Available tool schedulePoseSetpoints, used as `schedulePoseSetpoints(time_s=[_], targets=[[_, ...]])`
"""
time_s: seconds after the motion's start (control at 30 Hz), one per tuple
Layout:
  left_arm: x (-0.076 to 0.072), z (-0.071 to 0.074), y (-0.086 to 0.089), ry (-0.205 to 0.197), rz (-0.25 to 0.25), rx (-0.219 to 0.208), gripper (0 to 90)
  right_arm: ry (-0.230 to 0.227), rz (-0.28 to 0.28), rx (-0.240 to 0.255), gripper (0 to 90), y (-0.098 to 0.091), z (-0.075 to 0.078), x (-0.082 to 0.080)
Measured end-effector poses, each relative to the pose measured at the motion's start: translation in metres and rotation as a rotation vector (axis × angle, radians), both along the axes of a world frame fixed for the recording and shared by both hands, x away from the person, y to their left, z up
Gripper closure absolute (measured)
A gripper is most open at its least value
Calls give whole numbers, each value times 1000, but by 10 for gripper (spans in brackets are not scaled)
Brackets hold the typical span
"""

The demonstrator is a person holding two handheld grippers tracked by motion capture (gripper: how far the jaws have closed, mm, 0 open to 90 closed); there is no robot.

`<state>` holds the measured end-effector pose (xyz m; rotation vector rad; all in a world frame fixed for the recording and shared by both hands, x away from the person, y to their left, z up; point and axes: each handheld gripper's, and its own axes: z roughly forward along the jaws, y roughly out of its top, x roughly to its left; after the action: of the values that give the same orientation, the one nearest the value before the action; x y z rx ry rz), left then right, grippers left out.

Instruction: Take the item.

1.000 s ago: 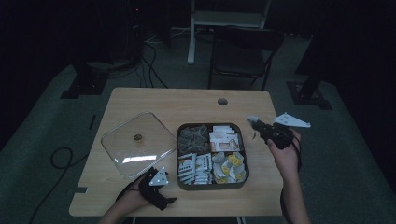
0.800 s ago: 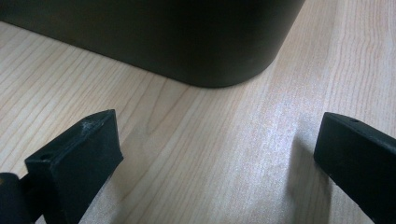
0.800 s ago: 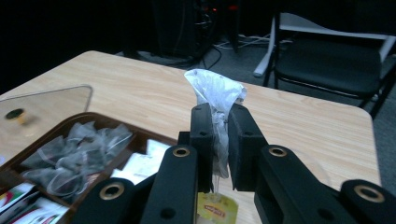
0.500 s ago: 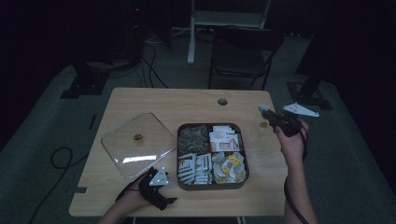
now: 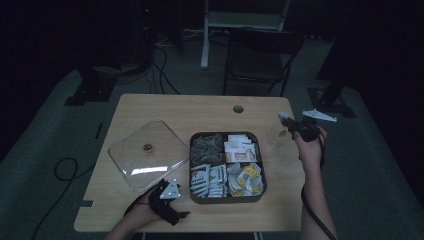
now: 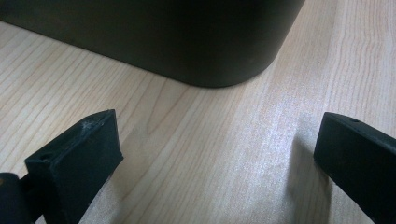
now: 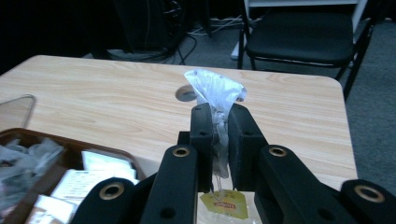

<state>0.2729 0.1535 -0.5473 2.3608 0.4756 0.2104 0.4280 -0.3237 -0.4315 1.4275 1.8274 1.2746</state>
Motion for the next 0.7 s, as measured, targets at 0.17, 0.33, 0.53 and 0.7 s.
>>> schedulePoseSetpoints(time_s=[0.17, 0.33, 0.53, 0.7], targets=[[0, 0, 0, 0, 0, 0, 11, 56, -14, 18, 813, -2, -17, 9], [0, 0, 0, 0, 0, 0, 11, 81, -17, 48, 712, -4, -28, 11], [0, 0, 0, 0, 0, 0, 11, 72, -24, 54, 605, -5, -27, 6], [0, 0, 0, 0, 0, 0, 11, 51, -20, 34, 501, -5, -23, 0]])
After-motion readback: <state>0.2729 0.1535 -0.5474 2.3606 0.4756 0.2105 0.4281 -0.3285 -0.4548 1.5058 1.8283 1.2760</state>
